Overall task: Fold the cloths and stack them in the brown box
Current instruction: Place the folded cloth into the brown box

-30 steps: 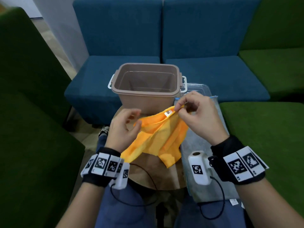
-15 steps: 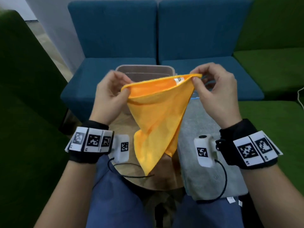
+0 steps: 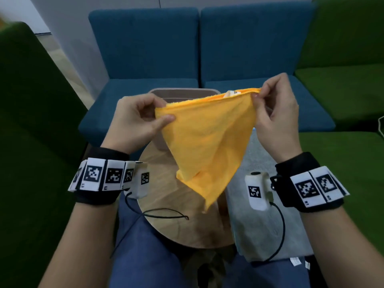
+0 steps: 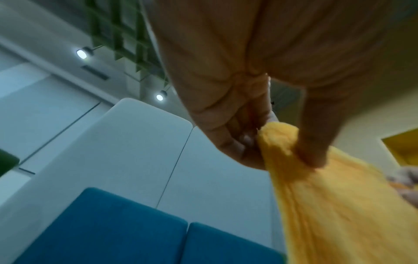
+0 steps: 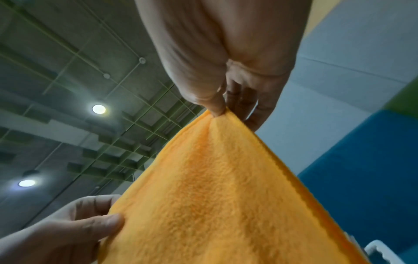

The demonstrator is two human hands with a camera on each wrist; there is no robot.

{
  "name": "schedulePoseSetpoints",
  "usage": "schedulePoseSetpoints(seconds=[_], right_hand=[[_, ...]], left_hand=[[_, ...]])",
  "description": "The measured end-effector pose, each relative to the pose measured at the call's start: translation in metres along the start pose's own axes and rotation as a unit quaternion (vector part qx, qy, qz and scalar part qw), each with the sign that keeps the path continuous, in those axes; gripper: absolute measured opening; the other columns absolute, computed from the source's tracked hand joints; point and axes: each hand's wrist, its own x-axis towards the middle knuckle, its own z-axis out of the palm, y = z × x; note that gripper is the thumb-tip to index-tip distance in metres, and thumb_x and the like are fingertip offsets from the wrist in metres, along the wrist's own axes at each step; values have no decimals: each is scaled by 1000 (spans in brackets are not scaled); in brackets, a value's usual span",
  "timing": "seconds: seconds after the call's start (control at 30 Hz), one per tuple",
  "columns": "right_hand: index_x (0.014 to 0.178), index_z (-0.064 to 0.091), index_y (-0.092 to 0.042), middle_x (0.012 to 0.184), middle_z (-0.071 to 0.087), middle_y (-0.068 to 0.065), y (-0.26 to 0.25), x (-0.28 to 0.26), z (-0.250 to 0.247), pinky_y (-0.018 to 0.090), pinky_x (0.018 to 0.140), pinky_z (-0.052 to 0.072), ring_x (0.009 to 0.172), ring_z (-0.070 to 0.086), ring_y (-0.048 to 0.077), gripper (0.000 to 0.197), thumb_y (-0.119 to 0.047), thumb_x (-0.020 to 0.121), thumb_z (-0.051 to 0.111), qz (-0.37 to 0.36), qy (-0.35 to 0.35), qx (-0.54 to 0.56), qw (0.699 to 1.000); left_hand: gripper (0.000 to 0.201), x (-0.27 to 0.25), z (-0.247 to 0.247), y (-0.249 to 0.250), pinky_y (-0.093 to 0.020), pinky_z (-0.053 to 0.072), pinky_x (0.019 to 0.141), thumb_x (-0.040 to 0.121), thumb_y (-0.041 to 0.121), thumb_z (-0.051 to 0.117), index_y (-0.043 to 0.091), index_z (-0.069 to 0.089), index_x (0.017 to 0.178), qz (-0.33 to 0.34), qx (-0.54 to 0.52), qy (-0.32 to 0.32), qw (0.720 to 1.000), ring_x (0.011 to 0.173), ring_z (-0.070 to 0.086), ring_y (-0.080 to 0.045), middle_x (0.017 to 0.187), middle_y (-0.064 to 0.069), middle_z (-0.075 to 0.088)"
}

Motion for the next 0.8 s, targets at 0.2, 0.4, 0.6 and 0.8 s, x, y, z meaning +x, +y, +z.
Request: schedulePoseSetpoints(seconds=[0.2,0.4,0.6,0.8], right_hand=[[74,57,-11,80,48,-4,-3,-5,3,22,59,32,66,42,6,26,10,81,42,-12,-29,7,999],[105,68,-14,106,52,-8,-4,-6,1,19,68,51,89,60,5,18,-8,91,60,-14,11,15,1000],[129,55,-15,120,35,-21,11,-18,1,29,73,56,98,58,13,43,-4,88,63,-32,-33,-55,997],[137,52,-8,125,42,4,1,-7,-4,19,77,44,100,49,12,41,-5,96,52,-80,57,-50,994]], left_hand=[[22,8,11,11,-22,41,59,94,7,57,25,45,96,61,-66,177,980,65,48,-8,80,3,51],[31,11,26,19,-14,37,68,86,-13,42,10,63,83,88,-33,208,974,77,51,2,84,2,56],[42,-2,42,30,-26,54,59,84,2,66,6,59,125,83,-2,155,984,89,51,2,121,-1,45],[74,4,47,29,-43,57,60,84,1,63,7,30,150,105,44,147,983,84,38,23,150,-5,29]])
